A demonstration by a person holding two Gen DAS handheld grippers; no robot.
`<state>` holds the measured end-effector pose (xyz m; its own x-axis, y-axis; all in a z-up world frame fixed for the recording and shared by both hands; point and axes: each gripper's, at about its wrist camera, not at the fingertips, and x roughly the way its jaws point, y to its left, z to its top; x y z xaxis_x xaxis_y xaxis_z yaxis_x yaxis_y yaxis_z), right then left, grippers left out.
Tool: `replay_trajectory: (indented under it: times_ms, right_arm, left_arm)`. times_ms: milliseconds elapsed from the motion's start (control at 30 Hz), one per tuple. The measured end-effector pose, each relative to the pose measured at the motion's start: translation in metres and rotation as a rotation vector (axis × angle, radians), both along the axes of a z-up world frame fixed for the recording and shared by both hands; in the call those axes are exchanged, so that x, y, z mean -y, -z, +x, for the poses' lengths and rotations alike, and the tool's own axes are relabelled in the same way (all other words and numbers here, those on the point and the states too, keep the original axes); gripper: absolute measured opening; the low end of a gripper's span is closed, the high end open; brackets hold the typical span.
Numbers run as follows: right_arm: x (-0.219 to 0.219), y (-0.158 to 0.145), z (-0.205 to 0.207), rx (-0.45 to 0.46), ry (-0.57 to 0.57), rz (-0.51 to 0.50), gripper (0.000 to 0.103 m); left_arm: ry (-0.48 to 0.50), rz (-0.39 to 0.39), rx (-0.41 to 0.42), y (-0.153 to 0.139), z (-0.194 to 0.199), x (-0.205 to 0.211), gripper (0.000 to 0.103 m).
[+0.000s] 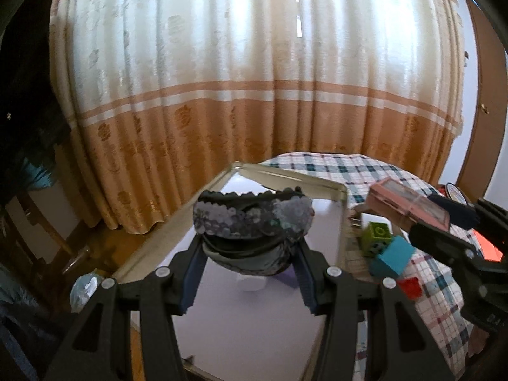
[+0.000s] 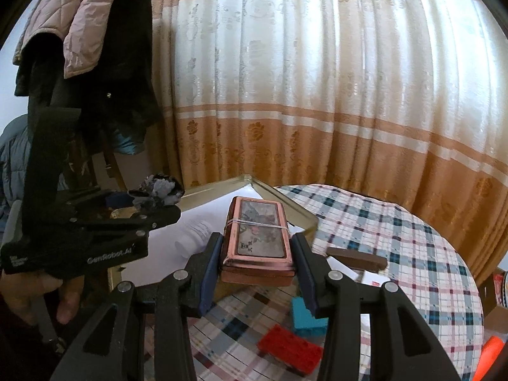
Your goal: Organize rigid objects
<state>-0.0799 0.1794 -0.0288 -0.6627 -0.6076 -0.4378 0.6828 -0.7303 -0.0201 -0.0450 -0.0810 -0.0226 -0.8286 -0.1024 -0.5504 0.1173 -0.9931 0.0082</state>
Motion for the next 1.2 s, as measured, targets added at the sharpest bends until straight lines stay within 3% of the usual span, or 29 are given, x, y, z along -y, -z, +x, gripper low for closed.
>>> replay_trajectory:
  times_ms: [400,1200]
  right_arm:
    - [0.039,-0.001,0.002,0.013,-0.066,0.039,0.047]
    - [0.079,0.019,0.003,0.071,-0.112,0.108,0.047]
  left_arm:
    - [-0.105,0.046,0.012,0.0,-0.006,0.051,0.052]
    - [-0.125,0.035,0.077,0.012,-0.018,0.073,0.051]
